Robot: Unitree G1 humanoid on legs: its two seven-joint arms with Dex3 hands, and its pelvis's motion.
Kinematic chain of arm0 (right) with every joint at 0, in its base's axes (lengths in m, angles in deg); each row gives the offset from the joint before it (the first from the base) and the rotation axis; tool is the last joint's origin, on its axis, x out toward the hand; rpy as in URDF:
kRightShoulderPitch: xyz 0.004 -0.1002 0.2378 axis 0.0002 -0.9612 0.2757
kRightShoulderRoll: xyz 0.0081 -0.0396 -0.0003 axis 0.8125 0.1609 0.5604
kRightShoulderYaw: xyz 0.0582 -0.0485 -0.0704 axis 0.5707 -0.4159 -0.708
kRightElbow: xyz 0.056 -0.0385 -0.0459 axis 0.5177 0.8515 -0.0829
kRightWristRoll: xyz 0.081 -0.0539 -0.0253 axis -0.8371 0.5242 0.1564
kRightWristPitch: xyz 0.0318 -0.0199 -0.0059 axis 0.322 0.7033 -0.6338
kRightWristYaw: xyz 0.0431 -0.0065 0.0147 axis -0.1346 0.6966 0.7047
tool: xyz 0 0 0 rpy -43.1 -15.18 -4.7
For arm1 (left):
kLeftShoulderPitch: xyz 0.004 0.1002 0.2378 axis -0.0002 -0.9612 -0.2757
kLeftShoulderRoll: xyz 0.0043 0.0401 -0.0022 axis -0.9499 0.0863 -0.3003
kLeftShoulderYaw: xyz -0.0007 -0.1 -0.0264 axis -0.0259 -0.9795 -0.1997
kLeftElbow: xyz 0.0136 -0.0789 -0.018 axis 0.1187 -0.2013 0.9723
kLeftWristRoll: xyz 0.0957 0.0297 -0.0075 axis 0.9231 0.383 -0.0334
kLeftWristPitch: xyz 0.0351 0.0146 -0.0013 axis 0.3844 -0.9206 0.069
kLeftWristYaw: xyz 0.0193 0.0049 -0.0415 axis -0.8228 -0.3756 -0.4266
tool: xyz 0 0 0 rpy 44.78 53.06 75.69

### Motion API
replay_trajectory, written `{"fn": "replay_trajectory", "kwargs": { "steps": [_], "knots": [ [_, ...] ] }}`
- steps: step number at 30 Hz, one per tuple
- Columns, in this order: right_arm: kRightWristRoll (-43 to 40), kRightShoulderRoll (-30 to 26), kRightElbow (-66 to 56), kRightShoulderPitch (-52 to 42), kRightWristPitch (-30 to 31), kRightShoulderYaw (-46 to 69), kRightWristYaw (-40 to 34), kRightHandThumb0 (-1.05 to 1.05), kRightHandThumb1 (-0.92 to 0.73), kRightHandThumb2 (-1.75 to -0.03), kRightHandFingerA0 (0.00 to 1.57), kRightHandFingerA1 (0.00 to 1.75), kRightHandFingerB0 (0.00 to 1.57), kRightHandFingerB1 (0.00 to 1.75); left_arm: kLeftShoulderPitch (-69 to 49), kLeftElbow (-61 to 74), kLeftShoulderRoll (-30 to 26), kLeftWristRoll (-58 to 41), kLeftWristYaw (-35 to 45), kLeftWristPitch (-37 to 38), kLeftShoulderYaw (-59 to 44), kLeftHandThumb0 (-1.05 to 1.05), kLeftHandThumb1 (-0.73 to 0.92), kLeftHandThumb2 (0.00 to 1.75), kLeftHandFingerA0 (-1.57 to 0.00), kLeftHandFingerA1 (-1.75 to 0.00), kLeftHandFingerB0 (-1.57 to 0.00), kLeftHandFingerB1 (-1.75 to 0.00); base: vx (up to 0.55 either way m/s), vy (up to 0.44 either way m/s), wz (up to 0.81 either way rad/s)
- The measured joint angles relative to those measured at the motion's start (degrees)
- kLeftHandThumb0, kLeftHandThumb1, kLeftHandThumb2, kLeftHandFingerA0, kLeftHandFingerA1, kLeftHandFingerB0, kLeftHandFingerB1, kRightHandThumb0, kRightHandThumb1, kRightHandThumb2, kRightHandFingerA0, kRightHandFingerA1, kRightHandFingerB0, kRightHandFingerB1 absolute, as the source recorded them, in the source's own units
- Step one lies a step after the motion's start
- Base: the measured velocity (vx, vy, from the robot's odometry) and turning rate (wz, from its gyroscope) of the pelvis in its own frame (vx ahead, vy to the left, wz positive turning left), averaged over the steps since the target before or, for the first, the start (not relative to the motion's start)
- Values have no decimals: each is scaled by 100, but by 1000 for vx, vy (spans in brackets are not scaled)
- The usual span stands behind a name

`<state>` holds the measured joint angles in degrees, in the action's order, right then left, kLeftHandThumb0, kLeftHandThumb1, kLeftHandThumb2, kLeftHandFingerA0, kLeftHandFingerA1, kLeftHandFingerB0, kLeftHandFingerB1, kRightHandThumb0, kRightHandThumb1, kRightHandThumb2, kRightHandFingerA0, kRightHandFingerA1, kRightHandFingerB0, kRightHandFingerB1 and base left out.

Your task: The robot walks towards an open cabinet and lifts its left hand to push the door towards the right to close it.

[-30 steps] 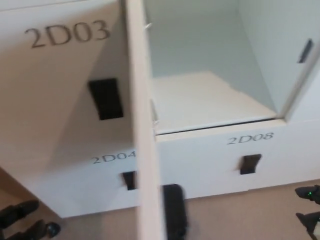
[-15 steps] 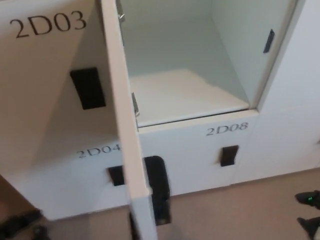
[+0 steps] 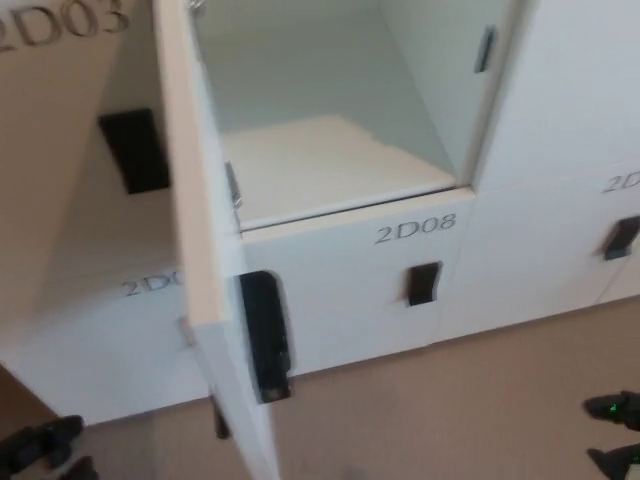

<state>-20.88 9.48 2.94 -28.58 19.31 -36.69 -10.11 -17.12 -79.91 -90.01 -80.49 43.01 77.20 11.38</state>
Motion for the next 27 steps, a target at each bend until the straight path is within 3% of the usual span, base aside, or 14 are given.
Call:
{"fn": "replay_trajectory", "kwargs": {
  "steps": [8, 9, 17, 18, 27],
  "knots": [
    [8, -1, 42, -26, -4, -7, 1, -25, -69, -60, 68, 49, 49, 39, -7, 109, 6, 18, -1, 0, 29, -26, 60, 57, -79, -51, -61, -45, -57, -49, -7],
    [8, 1, 46, -26, -5, -8, 1, -25, -69, -60, 69, 50, 49, 39, -12, 108, 7, 22, 0, 0, 33, -34, 52, 74, -71, -60, -55, -55, -25, 36, -8],
    [20, 68, 58, -21, -15, -32, -2, -25, -70, -60, 66, 48, 48, 39, 10, 136, -81, 32, 24, 0, 37, -35, 52, 74, -70, -59, -55, -54, -27, 162, 5],
    [19, 65, 52, -9, -16, -30, -2, -25, -70, -60, 67, 49, 48, 39, 9, 137, -81, 33, 28, -1, 44, -27, 61, 57, -76, -49, -60, -45, -28, 50, 11],
    [20, 51, 36, 16, -18, -21, -6, -25, -69, -60, 64, 47, 47, 39, 47, 165, -83, 36, 31, -1, 68, -25, 61, 58, -76, -50, -61, -46, -34, -11, 1]
  ]
}}
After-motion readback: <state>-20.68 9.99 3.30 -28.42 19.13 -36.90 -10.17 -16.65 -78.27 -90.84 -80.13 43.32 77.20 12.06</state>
